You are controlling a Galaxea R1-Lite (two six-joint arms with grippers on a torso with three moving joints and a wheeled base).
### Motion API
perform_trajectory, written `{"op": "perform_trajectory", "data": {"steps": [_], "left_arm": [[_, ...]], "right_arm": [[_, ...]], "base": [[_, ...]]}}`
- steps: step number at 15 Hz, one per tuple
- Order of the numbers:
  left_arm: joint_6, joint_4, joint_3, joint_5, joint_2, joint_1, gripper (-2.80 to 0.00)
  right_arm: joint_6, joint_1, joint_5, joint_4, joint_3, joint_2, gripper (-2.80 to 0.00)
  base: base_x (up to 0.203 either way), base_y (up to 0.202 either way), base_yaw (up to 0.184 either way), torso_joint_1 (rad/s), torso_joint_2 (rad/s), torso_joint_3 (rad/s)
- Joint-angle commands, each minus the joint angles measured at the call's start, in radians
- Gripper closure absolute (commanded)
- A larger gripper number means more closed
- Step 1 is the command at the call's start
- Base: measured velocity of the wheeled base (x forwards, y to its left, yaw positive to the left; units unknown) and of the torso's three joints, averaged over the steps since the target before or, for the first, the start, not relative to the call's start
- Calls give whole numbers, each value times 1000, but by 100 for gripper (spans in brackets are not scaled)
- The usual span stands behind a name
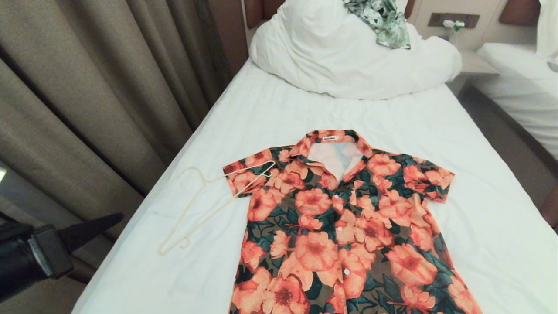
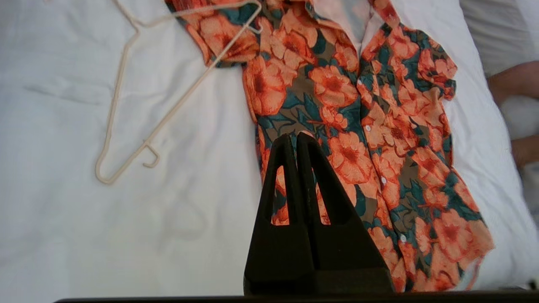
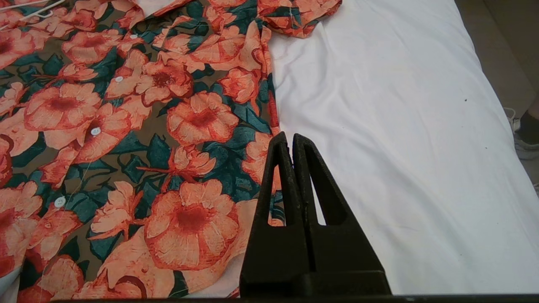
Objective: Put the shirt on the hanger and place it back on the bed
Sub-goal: Lift the shirt and hanger
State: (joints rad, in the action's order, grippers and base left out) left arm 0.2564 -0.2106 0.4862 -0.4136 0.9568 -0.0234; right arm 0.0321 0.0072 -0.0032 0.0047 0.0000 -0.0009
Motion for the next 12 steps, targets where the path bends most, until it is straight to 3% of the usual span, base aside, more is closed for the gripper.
{"op": "perform_trajectory", "data": {"steps": [1, 3, 8, 10, 12], "left_arm": [[-28, -2, 31, -201, 174, -148, 0], [-87, -3, 56, -325, 273, -213, 0], [-176, -10, 126, -616, 547, -286, 0], [-236, -10, 169, -677, 674, -288, 0], [-305, -8, 246, -698, 829, -282, 0]], "right_arm": [[0, 0, 0, 0, 0, 1, 0], [0, 0, 0, 0, 0, 1, 0], [0, 0, 0, -1, 0, 1, 0], [0, 0, 0, 0, 0, 1, 0], [0, 1, 0, 0, 0, 1, 0]], "base": [[0, 0, 0, 0, 0, 0], [0, 0, 0, 0, 0, 0], [0, 0, 0, 0, 0, 0], [0, 0, 0, 0, 0, 0], [0, 0, 0, 0, 0, 0]]}}
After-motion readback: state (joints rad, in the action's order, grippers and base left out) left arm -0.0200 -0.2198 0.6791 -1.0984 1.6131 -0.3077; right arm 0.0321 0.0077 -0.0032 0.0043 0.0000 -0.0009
